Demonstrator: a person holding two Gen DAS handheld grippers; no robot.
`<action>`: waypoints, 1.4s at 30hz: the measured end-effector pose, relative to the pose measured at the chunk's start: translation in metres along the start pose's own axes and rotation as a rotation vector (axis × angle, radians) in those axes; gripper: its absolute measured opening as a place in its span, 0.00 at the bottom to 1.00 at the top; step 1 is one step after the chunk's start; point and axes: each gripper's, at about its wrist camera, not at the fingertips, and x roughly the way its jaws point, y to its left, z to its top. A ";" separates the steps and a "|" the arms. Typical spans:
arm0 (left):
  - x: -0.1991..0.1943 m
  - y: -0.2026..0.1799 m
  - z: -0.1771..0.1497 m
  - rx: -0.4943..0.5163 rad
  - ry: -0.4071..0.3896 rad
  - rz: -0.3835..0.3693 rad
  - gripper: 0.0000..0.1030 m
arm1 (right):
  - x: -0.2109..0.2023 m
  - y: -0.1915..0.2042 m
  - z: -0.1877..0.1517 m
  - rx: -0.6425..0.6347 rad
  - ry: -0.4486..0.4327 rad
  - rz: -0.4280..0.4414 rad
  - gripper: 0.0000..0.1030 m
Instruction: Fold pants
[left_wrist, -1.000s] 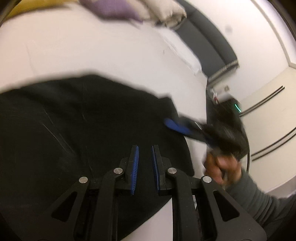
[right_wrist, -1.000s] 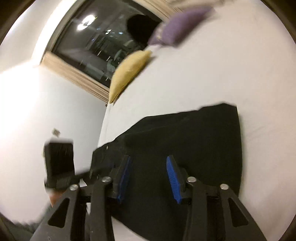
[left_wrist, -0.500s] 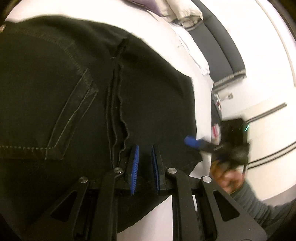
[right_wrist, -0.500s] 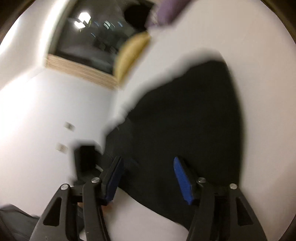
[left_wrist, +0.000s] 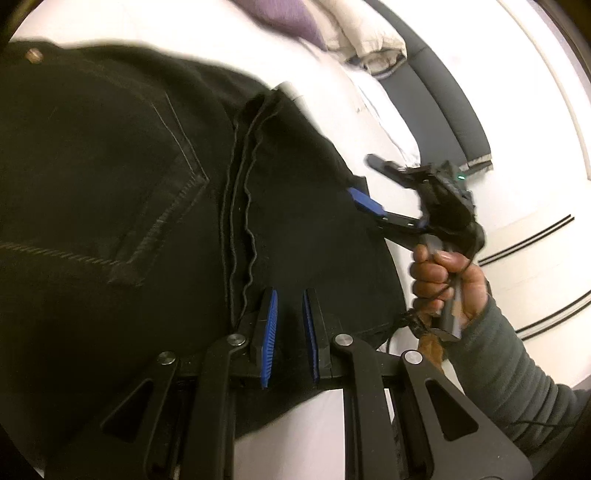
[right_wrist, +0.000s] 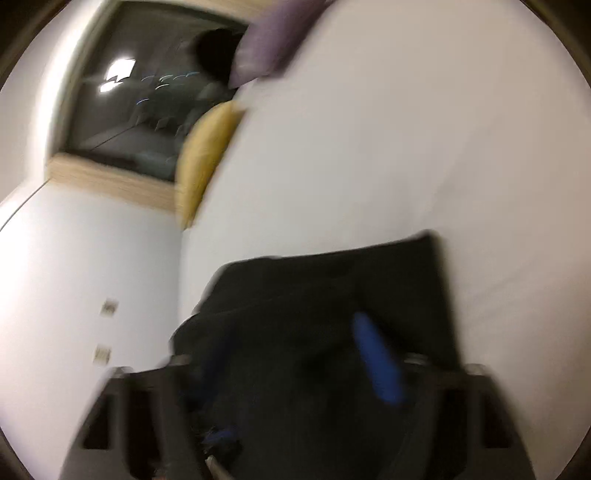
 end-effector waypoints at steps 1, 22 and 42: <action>-0.012 0.001 -0.004 -0.003 -0.034 0.011 0.13 | -0.006 0.012 -0.006 -0.036 -0.012 0.023 0.69; -0.195 0.181 -0.086 -0.544 -0.577 -0.084 0.54 | 0.046 0.060 -0.077 0.010 0.092 0.220 0.72; -0.197 0.182 -0.082 -0.513 -0.613 -0.017 0.62 | 0.019 0.045 -0.081 -0.022 0.116 0.182 0.72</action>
